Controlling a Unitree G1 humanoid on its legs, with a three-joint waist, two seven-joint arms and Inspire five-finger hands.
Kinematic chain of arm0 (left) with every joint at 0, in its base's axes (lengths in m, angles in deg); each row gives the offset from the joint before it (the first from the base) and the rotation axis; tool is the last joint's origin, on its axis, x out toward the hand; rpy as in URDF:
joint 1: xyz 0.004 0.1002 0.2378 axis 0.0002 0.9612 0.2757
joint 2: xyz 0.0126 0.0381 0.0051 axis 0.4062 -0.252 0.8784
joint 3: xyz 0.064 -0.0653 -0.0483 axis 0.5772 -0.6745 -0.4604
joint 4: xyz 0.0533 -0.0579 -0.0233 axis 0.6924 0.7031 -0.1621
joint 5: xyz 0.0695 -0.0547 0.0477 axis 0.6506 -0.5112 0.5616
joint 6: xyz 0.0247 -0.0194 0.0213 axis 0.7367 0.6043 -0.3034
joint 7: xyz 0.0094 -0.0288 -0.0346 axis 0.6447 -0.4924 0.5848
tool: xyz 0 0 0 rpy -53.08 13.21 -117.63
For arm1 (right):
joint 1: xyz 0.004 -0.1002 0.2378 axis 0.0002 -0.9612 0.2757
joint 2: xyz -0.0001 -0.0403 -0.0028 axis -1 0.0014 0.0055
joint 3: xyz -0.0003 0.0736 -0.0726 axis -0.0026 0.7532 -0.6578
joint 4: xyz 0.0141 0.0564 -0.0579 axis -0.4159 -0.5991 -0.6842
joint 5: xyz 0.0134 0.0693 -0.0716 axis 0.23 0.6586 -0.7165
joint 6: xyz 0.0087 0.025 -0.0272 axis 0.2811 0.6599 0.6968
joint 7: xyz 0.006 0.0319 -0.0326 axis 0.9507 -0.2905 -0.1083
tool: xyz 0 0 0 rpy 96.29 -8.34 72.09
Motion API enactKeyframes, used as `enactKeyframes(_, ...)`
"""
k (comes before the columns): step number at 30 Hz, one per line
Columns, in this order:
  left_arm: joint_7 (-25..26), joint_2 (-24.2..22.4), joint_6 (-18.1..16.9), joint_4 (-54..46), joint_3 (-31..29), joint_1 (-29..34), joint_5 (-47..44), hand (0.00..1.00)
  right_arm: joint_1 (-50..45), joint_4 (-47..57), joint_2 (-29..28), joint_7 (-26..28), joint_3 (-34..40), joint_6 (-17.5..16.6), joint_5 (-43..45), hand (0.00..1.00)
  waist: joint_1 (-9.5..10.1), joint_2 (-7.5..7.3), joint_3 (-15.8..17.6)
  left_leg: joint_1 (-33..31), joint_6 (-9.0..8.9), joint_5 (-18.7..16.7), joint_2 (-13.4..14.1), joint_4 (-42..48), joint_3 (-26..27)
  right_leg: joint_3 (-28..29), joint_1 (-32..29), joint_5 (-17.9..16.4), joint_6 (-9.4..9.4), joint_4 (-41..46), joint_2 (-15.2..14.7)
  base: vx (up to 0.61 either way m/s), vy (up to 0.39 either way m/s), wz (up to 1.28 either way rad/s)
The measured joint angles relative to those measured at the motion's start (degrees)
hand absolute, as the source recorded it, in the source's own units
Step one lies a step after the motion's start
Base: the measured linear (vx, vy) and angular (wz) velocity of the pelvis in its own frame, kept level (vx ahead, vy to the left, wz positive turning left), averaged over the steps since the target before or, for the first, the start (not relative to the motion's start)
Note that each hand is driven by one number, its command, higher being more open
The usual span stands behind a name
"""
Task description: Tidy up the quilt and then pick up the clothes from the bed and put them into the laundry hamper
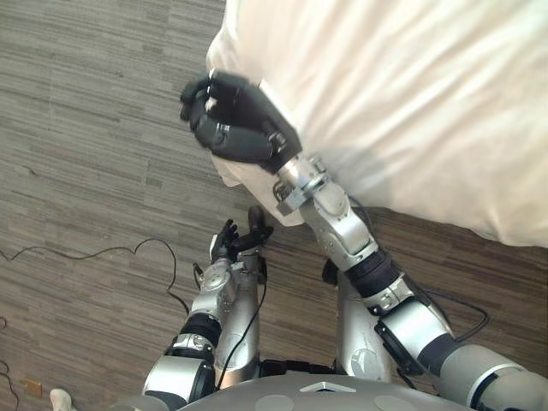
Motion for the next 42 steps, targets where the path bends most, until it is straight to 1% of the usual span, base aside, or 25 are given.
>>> enactKeyframes(2,0.38,-1.01,0.32,-0.06,0.47,-0.90,-0.60,1.00,-4.60,-4.62,-0.05,2.92,-0.31,0.75,-1.38,0.00,-0.21,-0.02,0.00,0.31,0.05,0.03,-0.04,-0.15,0.44,0.34,-0.02,-0.19,0.09,0.40,-0.13,-0.04,-0.017,-0.06)
enactKeyframes(4,0.48,-1.32,1.10,-0.25,1.95,-1.44,-1.99,1.00,-12.32,-14.50,0.66,5.11,-0.04,4.28,-1.93,0.00,-1.08,-0.57,0.33,1.70,0.23,0.35,-0.25,-1.39,1.10,0.75,0.33,-0.32,0.17,1.06,-0.44,-0.04,-0.012,-0.05)
enactKeyframes(5,0.56,-1.24,1.52,0.10,2.63,-1.47,-1.81,1.00,-14.45,-16.19,1.31,5.76,0.08,4.31,-2.45,0.00,-1.15,-0.84,0.50,2.24,0.28,0.44,-0.28,-1.78,1.36,0.92,0.63,-0.32,0.19,1.05,-0.45,-0.01,-0.008,-0.14)
enactKeyframes(7,0.99,-0.44,3.42,2.24,5.20,0.56,-2.22,1.00,-20.86,-15.48,2.57,9.67,1.19,2.38,-3.10,0.00,-3.27,-2.25,1.04,5.39,0.29,0.64,-0.32,-3.71,2.58,1.69,2.37,-0.27,0.30,0.95,-0.39,0.03,-0.012,-0.20)
enactKeyframes(12,0.58,0.97,3.72,2.15,8.50,2.01,-2.33,1.00,-24.79,-13.27,4.22,17.76,-0.10,-1.84,-3.46,0.00,-3.90,-2.38,0.99,13.91,0.03,0.82,-0.01,-6.21,3.64,2.15,10.23,-0.05,0.72,-1.55,0.64,0.05,-0.013,-0.13)
enactKeyframes(14,0.05,2.34,3.73,2.24,10.11,3.57,-2.29,1.00,-25.29,-12.60,4.54,20.72,-0.21,-3.36,-2.53,0.00,-4.27,-2.51,-0.97,15.81,0.01,0.85,-0.06,-7.01,3.75,2.19,12.77,0.73,1.27,-3.86,1.12,0.05,0.010,-0.03)
enactKeyframes(15,0.00,2.98,3.87,2.94,11.00,4.71,-2.24,1.00,-25.73,-10.72,4.79,22.71,-0.23,-4.02,-0.76,0.00,-4.28,-2.48,-3.39,16.29,0.00,0.85,-0.07,-7.26,3.87,2.21,14.09,1.71,1.35,-6.01,1.42,0.07,0.016,-0.08)
enactKeyframes(18,-0.57,5.01,4.42,4.87,11.91,8.38,-2.05,1.00,-26.45,-1.37,4.54,26.08,-0.22,-3.62,7.97,0.00,-4.27,-2.75,-6.96,21.50,-0.12,0.72,-0.17,-9.18,5.56,3.28,19.61,3.39,1.89,-10.50,2.24,0.08,0.018,-0.20)
enactKeyframes(21,-1.68,6.99,5.16,6.70,12.62,12.82,-1.66,1.00,-25.58,7.33,3.38,26.37,2.50,-3.42,17.62,0.00,-4.40,-2.69,-11.89,26.37,-0.26,0.01,-0.42,-10.15,6.68,3.98,24.60,3.89,2.22,-12.96,2.74,0.08,0.021,-0.19)
enactKeyframes(23,-2.54,7.80,6.02,6.89,12.58,14.58,-0.77,1.00,-24.57,9.73,3.01,25.96,4.95,-3.12,21.72,0.00,-4.23,-2.69,-14.13,28.62,-0.35,-0.87,-0.24,-10.04,7.14,4.45,26.77,3.85,2.29,-13.37,3.00,0.04,0.026,-0.17)
enactKeyframes(24,-3.57,8.45,6.81,7.33,12.58,15.84,0.44,1.00,-23.99,11.92,3.08,24.31,6.95,-1.87,24.33,0.00,-4.32,-2.68,-15.87,30.56,-0.26,-1.44,-0.19,-9.99,7.62,4.90,28.60,3.69,2.45,-13.39,3.08,0.01,0.026,-0.18)
enactKeyframes(26,-4.79,8.98,8.02,7.91,12.59,16.32,0.52,1.00,-24.02,13.75,3.22,21.83,8.22,-0.40,26.54,0.00,-4.60,-2.56,-16.94,32.17,-0.13,-1.86,-0.27,-9.92,7.77,4.99,30.12,3.49,2.61,-13.41,2.96,-0.03,0.031,-0.10)
enactKeyframes(28,-6.99,9.21,9.63,8.42,13.02,16.59,2.78,1.00,-23.49,15.95,4.72,16.23,9.25,3.30,28.28,0.00,-5.41,-1.47,-17.89,31.90,0.33,-2.31,-0.52,-9.91,7.83,5.24,29.82,2.98,2.84,-13.42,2.25,-0.09,0.031,-0.03)
enactKeyframes(29,-7.30,9.21,9.73,8.39,13.26,16.57,2.80,1.00,-22.63,16.03,5.09,14.85,9.22,4.37,28.34,0.00,-5.79,-1.21,-17.88,31.52,0.43,-2.41,-0.78,-10.04,7.84,5.39,29.33,2.98,2.82,-13.42,1.79,-0.15,0.038,-0.05)
enactKeyframes(31,-9.02,8.39,9.76,8.13,13.95,15.38,2.71,1.00,-17.88,16.35,7.03,7.77,8.85,8.32,27.53,0.00,-6.13,1.08,-16.86,27.52,0.73,-1.54,-1.46,-10.40,8.55,6.62,24.39,3.13,2.92,-12.72,1.15,-0.17,0.025,-0.17)
enactKeyframes(32,-9.30,8.21,9.73,7.86,13.98,14.85,2.69,1.00,-16.77,16.60,7.15,6.01,8.91,8.98,27.52,0.00,-6.15,1.75,-16.29,26.25,0.69,-1.13,-1.68,-10.51,8.67,6.67,22.48,3.15,2.94,-11.70,0.81,-0.14,0.000,-0.06)
enactKeyframes(33,-9.42,7.83,9.30,6.93,14.39,14.01,2.56,1.00,-14.53,17.04,7.19,2.27,9.07,9.49,27.30,0.00,-6.39,2.73,-15.09,23.40,0.91,0.06,-2.25,-11.08,8.69,6.84,18.08,3.27,3.11,-8.85,0.25,-0.10,-0.002,0.13)
enactKeyframes(34,-9.41,7.31,8.05,5.31,15.05,13.71,2.37,1.00,-12.38,17.32,7.15,-1.92,9.48,9.57,25.17,0.00,-6.73,4.67,-12.84,20.76,0.94,1.23,-2.59,-11.76,9.11,7.09,13.69,3.11,2.92,-6.32,-0.29,-0.08,-0.016,0.13)
enactKeyframes(35,-9.43,7.00,7.00,4.34,15.04,13.71,2.20,1.00,-11.43,17.24,7.22,-3.76,9.78,9.58,24.33,0.00,-6.64,5.49,-11.54,19.74,0.76,1.88,-2.68,-12.26,9.41,7.40,11.82,2.98,2.76,-5.35,-0.30,-0.05,-0.031,0.00)
enactKeyframes(36,-9.41,6.64,5.02,2.52,15.00,13.45,2.09,1.00,-10.02,17.18,7.48,-7.38,10.66,9.57,22.05,0.00,-6.14,6.77,-8.69,18.31,0.72,3.45,-2.65,-13.51,10.27,8.13,8.57,2.85,2.57,-3.70,-0.23,-0.04,-0.051,-0.19)
enactKeyframes(37,-9.33,6.70,3.13,1.57,14.94,12.67,2.10,1.00,-9.53,17.09,7.68,-10.35,12.05,9.50,19.78,0.00,-5.81,6.97,-5.89,16.99,0.75,5.56,-2.40,-14.25,11.45,8.88,5.59,2.69,1.92,-1.82,-0.06,-0.03,-0.054,-0.22)
enactKeyframes(38,-9.20,6.93,2.25,1.05,14.81,12.12,2.11,1.00,-9.56,17.09,7.69,-11.52,12.97,9.46,18.77,0.00,-5.83,6.69,-4.48,16.27,0.79,5.93,-2.22,-14.18,11.86,9.29,4.26,2.59,1.66,-0.81,0.15,-0.01,-0.071,-0.29)
enactKeyframes(39,-8.69,7.18,0.82,0.36,14.76,11.06,2.13,1.00,-9.96,17.32,7.69,-12.33,14.53,8.25,18.47,0.00,-5.86,5.76,-2.19,15.07,0.70,6.07,-1.85,-13.95,12.80,10.08,1.83,2.24,1.11,0.84,0.63,0.00,-0.086,-0.33)
enactKeyframes(40,-8.03,7.23,-0.06,0.56,14.43,9.78,2.13,1.00,-10.67,20.83,7.52,-11.71,14.07,6.37,18.35,0.00,-6.02,4.59,-1.33,13.39,0.60,6.13,-1.60,-13.75,13.93,11.10,-0.63,2.14,0.96,1.62,1.05,0.00,-0.085,-0.34)
enactKeyframes(42,-6.65,6.76,-0.14,0.55,13.83,7.88,2.18,1.00,-11.15,23.68,6.66,-12.03,14.17,4.52,16.29,0.00,-6.69,3.12,-0.33,12.15,0.55,6.08,-1.38,-13.20,14.88,11.86,-2.21,2.12,0.92,2.04,1.39,0.01,-0.047,-0.20)
